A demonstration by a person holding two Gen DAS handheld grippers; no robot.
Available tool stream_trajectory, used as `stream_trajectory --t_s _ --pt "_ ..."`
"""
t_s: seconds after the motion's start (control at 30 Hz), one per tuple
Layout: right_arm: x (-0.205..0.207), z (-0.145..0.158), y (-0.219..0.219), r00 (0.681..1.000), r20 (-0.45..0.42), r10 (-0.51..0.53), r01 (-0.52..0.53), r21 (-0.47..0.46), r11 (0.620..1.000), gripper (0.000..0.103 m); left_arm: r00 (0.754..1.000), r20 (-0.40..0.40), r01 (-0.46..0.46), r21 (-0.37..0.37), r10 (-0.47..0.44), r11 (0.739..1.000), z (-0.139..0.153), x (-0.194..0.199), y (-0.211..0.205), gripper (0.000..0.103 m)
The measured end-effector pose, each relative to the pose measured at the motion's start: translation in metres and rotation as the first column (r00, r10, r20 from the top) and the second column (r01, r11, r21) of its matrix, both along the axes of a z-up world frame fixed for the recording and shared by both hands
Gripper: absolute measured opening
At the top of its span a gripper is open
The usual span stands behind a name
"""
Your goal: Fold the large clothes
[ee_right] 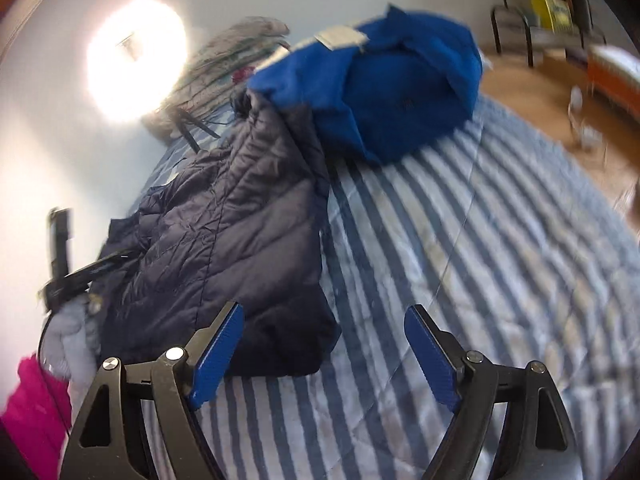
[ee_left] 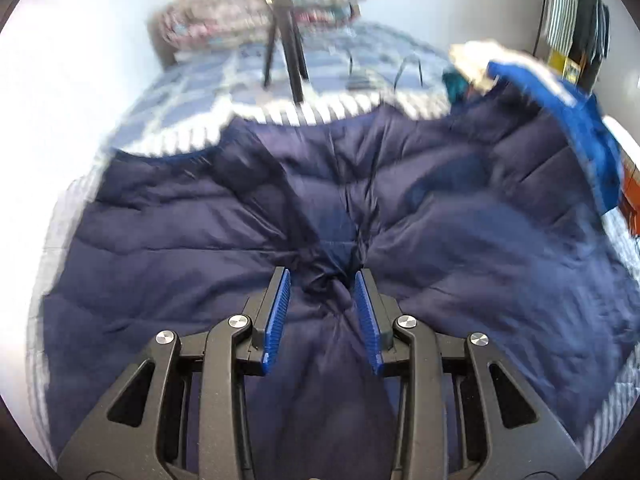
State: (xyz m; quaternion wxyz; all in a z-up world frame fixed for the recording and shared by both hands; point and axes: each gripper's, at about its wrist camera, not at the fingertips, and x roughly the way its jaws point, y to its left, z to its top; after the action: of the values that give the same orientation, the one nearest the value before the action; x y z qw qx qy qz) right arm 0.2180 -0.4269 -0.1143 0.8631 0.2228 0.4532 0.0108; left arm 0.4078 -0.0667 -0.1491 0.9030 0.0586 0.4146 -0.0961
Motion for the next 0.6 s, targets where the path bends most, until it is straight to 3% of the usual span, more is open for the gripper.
stream_trajectory --t_s 0.13,0.3,0.37,0.4,0.53,0.6 --pt "0.004 -0.017 -0.005 0.999 -0.029 -0.034 0.037 0.111 0.993 0.089 0.999 0.026 0.025 -0.056 -0.023 0.998 0.019 -0.052 0.012 0.034" --pt "0.020 -0.033 0.004 0.996 -0.041 -0.079 0.085 0.175 0.981 0.087 0.998 0.000 0.059 -0.034 -0.059 0.998 -0.005 -0.094 0.007 0.034" --pt "0.029 -0.033 0.013 0.997 -0.049 -0.067 0.074 0.173 0.982 0.067 0.998 -0.038 0.049 -0.053 -0.051 0.997 -0.023 -0.095 0.005 0.034" --pt "0.032 -0.030 0.018 0.997 -0.051 -0.051 0.059 0.168 0.984 0.047 0.997 -0.067 0.045 -0.066 -0.049 0.997 -0.032 -0.094 0.004 0.034" --pt "0.037 0.005 0.050 1.000 0.004 -0.010 0.010 -0.040 0.999 0.021 0.995 -0.073 0.065 -0.028 -0.067 0.997 -0.048 -0.093 -0.001 0.034" --pt "0.037 0.023 0.065 0.999 0.040 0.028 -0.023 -0.114 0.993 0.013 0.994 -0.097 0.044 -0.052 -0.049 0.998 -0.043 -0.093 0.003 0.034"
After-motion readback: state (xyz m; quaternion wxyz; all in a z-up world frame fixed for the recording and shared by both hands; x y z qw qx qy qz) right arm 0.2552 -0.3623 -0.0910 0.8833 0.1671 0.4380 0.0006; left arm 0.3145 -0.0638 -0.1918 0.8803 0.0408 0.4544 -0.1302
